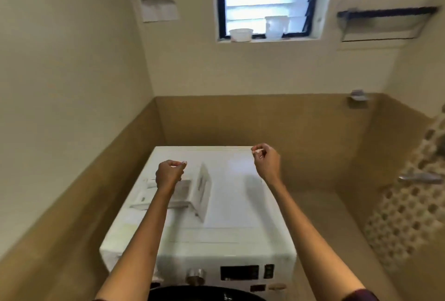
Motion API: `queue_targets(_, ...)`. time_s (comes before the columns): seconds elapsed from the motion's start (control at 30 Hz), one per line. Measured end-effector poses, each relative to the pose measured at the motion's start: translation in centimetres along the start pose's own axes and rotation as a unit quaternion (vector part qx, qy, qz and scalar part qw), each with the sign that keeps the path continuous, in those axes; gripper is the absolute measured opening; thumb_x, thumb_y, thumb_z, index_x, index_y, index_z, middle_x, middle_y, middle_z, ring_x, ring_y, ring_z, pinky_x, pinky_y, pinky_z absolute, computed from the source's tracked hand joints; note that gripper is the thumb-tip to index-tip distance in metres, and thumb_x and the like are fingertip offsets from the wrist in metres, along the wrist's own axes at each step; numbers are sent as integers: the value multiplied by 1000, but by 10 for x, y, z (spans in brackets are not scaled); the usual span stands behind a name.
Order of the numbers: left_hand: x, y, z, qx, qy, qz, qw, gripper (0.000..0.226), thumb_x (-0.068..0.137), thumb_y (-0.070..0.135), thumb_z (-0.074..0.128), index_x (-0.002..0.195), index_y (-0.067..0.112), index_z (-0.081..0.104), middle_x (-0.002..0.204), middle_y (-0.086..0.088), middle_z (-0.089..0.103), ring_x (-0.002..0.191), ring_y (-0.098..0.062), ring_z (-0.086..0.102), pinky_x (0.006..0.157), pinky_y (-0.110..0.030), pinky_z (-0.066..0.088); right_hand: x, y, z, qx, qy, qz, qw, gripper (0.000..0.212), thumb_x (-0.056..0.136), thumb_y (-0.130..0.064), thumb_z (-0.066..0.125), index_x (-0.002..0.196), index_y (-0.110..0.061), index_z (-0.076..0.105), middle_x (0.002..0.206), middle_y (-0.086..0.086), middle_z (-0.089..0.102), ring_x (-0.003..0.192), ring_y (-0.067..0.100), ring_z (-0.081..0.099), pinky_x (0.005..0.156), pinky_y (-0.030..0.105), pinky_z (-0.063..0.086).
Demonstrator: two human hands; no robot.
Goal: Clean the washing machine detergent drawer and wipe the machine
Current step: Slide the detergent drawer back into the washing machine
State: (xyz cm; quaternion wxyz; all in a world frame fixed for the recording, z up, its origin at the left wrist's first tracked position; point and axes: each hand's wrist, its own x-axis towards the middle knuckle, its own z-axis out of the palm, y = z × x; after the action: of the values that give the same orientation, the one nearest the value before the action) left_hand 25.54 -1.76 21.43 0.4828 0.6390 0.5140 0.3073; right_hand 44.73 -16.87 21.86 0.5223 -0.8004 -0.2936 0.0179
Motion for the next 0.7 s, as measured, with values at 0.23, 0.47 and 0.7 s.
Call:
queue_targets(0.23,68,-60,-24,-32,-53,-204,977,30,89,28,63,93,-1,57,88,-14,55,62,-25,52,48,-28,45,30,-10,130,-52,-199,16,979,18,91,-12,55,103,-9,68,95,8,67,86,21,61,67,20,37)
queue_targets(0.47,114,-108,-6,72,-9,-276,958,67,86,31,64,139,0,34,139,-18,42,123,-38,45,80,-42,55,59,4,208,-149,-303,31,941,32,91,-26,59,119,-10,60,125,10,55,113,24,55,91,26,41)
queue_targets(0.7,126,-117,-3,124,55,-222,965,56,85,10,62,133,-4,36,135,-24,39,112,-39,54,89,-39,49,63,11,230,-228,-301,58,924,17,85,-12,51,97,-5,62,103,12,64,98,30,61,69,25,41)
